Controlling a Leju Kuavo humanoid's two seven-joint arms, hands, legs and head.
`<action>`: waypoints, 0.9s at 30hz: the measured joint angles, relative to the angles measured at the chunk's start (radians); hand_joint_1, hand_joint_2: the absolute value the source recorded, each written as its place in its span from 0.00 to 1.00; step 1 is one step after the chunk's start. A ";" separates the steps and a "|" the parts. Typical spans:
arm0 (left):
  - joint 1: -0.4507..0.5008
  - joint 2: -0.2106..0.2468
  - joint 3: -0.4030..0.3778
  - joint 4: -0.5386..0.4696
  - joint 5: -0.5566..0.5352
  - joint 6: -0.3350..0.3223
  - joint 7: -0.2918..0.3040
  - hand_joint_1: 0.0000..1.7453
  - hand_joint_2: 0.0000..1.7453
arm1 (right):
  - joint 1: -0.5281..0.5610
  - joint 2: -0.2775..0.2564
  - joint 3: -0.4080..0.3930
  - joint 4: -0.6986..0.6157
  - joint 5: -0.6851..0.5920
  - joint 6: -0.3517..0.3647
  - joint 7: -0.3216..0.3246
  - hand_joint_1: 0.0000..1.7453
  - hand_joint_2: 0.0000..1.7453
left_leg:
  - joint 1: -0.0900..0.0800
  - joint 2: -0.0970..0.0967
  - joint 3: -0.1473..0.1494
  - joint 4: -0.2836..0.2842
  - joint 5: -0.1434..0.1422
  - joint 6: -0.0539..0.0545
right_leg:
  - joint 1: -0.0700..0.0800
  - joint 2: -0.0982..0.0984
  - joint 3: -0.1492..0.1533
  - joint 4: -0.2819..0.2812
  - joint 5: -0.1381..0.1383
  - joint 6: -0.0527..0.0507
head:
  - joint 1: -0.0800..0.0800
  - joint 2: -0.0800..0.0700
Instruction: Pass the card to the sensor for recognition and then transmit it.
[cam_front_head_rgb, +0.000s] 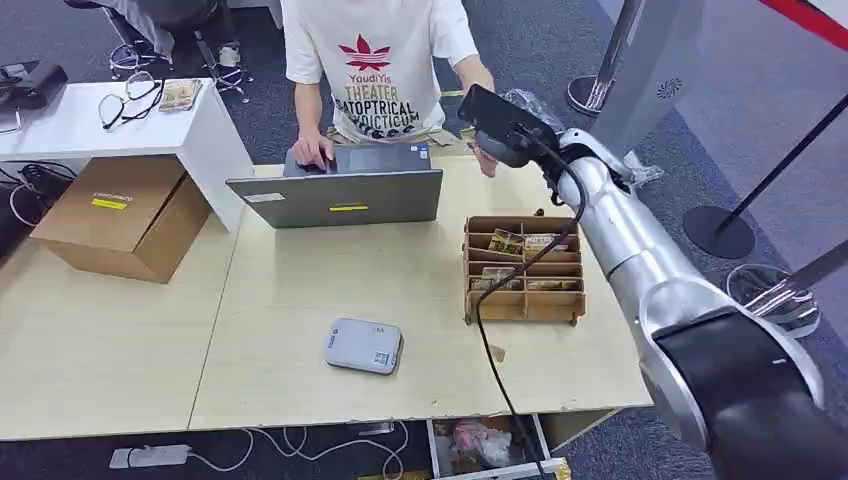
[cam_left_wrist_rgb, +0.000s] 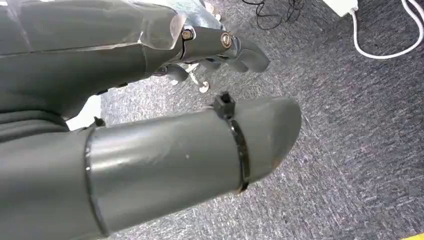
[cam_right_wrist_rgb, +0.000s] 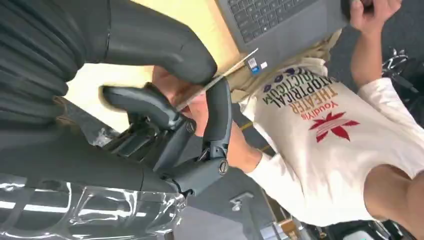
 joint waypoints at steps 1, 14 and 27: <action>0.000 0.000 0.000 0.000 0.000 0.000 0.000 0.00 0.00 | 0.003 0.002 0.001 0.006 0.000 0.000 -0.001 0.00 1.00 | 0.000 0.000 0.000 0.000 0.000 0.000 | 0.000 0.000 0.000 0.000 0.000 0.000 | 0.000 0.000; 0.003 -0.002 0.000 0.000 0.000 0.027 0.003 0.00 0.00 | 0.064 0.006 0.013 0.020 0.001 -0.037 -0.037 0.00 1.00 | 0.000 0.000 0.000 0.000 0.000 0.000 | 0.000 0.000 0.000 0.000 0.000 0.000 | 0.000 0.000; 0.004 -0.003 0.000 0.000 0.008 0.032 0.000 0.00 0.00 | 0.253 -0.003 -0.097 -0.303 -0.239 -0.160 -0.127 0.00 1.00 | 0.000 0.000 0.000 0.000 0.000 0.000 | 0.000 0.000 0.000 0.000 0.000 0.000 | 0.001 0.000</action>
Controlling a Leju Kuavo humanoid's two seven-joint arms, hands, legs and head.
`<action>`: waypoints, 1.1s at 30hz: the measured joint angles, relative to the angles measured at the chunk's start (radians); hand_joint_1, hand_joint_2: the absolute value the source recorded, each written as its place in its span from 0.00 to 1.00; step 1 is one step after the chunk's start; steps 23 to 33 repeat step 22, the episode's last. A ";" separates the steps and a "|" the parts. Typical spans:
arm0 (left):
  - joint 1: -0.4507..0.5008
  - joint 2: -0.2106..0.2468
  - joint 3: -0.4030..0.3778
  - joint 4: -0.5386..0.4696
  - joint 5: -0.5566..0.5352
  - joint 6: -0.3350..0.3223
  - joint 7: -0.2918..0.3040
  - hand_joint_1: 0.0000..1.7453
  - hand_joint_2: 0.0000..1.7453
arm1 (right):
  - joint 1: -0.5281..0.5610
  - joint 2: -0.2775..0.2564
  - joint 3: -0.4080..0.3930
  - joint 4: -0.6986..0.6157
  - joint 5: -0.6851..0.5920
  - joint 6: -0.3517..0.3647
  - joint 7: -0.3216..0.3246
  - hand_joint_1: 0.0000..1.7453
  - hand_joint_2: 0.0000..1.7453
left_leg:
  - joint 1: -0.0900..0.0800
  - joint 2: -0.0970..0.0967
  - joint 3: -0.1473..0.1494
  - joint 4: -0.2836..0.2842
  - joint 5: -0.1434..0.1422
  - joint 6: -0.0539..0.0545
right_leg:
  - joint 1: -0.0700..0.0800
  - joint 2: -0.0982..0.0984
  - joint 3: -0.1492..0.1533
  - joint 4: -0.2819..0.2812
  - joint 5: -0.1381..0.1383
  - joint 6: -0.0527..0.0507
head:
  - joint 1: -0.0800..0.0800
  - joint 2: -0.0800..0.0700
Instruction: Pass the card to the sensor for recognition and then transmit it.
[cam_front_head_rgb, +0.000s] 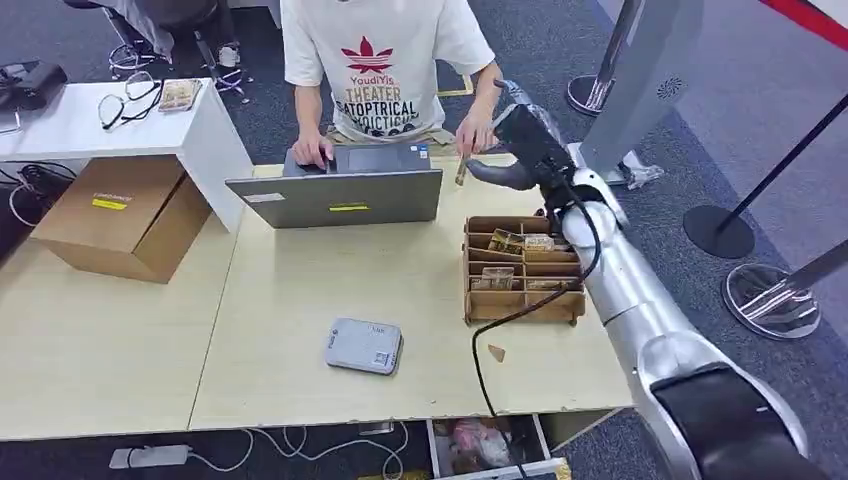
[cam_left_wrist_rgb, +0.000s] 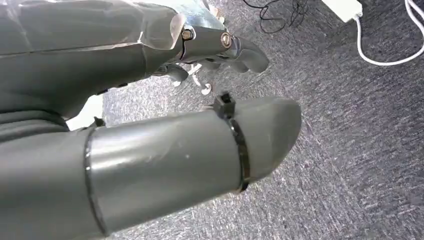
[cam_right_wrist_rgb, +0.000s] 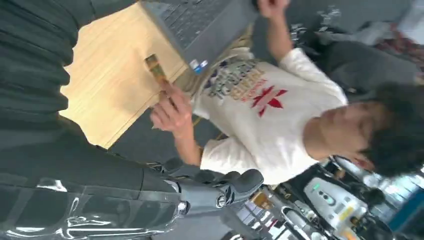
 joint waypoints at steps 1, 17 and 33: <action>0.001 0.000 0.000 0.000 0.000 0.000 0.000 0.00 0.00 | 0.025 -0.001 -0.013 -0.039 -0.026 0.000 -0.002 0.00 1.00 | 0.000 0.000 0.000 0.000 0.000 0.000 | 0.000 0.000 0.000 0.000 0.000 0.000 | -0.002 0.000; 0.003 0.000 0.000 0.000 0.022 0.000 -0.009 0.00 0.00 | 0.357 -0.057 -0.053 -0.457 -0.145 -0.063 -0.023 0.00 1.00 | 0.000 0.000 0.000 0.000 -0.001 0.000 | 0.000 0.000 0.000 0.000 0.000 0.000 | -0.001 0.000; 0.015 -0.003 0.001 0.000 0.043 0.007 -0.019 0.00 0.00 | 0.527 -0.057 -0.052 -0.572 -0.141 -0.109 -0.043 0.00 1.00 | 0.000 0.000 -0.001 0.000 -0.001 0.001 | 0.000 0.000 0.000 0.000 -0.001 0.001 | -0.001 0.000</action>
